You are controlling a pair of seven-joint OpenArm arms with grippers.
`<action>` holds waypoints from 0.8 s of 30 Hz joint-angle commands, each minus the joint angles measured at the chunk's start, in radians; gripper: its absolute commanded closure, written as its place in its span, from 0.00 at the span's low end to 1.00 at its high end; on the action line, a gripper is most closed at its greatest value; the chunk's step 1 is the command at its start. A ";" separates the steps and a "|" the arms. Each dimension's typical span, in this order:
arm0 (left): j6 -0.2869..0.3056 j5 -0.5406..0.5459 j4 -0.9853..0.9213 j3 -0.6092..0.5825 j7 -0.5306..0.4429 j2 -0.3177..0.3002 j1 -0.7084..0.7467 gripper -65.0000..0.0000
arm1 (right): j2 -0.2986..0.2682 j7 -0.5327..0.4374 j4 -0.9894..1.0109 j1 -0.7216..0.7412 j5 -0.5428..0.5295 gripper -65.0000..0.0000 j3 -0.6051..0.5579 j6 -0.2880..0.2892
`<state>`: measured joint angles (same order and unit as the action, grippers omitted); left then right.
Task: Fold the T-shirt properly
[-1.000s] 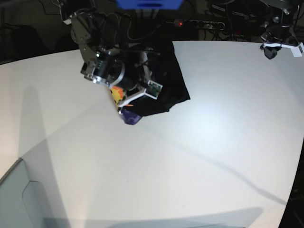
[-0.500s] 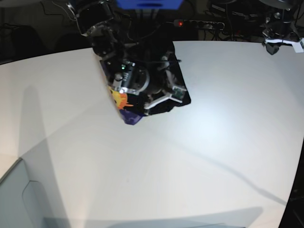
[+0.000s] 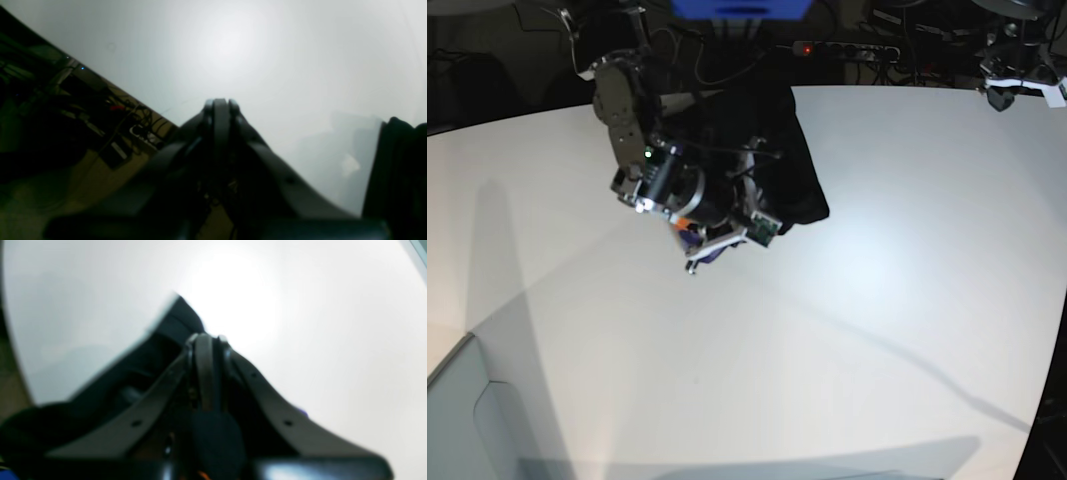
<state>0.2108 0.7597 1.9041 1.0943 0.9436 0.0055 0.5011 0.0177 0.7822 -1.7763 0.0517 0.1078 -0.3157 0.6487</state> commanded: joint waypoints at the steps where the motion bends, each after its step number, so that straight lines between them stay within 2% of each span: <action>1: 0.003 0.014 0.018 0.007 -0.015 -0.009 0.008 1.00 | 0.009 -0.028 0.017 0.023 -0.013 1.00 -0.006 0.001; 3: 0.003 0.014 0.018 0.007 -0.015 -0.008 0.008 1.00 | 0.014 -0.036 0.086 0.032 -0.015 1.00 -0.006 0.000; 7: 0.003 0.014 0.018 0.007 -0.013 -0.011 0.008 1.00 | 0.063 -0.076 0.230 0.056 -0.015 1.00 -0.007 -0.002; 14: 0.003 0.014 0.018 0.007 -0.013 -0.016 0.011 1.00 | 0.123 -0.148 0.375 0.058 -0.015 1.00 -0.026 -0.002; 20: 0.003 0.014 0.018 0.007 -0.013 -0.016 0.008 1.00 | 0.121 -0.198 0.407 0.055 -0.015 1.00 -0.082 -0.002; 22: 0.003 0.014 0.018 0.005 -0.013 -0.016 0.006 1.00 | 0.112 -0.192 0.335 0.046 -0.015 1.00 -0.076 -0.002; 24: 0.003 0.014 0.018 0.004 -0.013 -0.016 0.005 1.00 | 0.070 -0.182 0.209 0.004 -0.018 1.00 -0.056 -0.002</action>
<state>0.2104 0.7605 1.9045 1.0931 0.9436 0.0006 0.4988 0.0814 0.6205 -1.5555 0.0433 0.1055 -0.3725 0.6464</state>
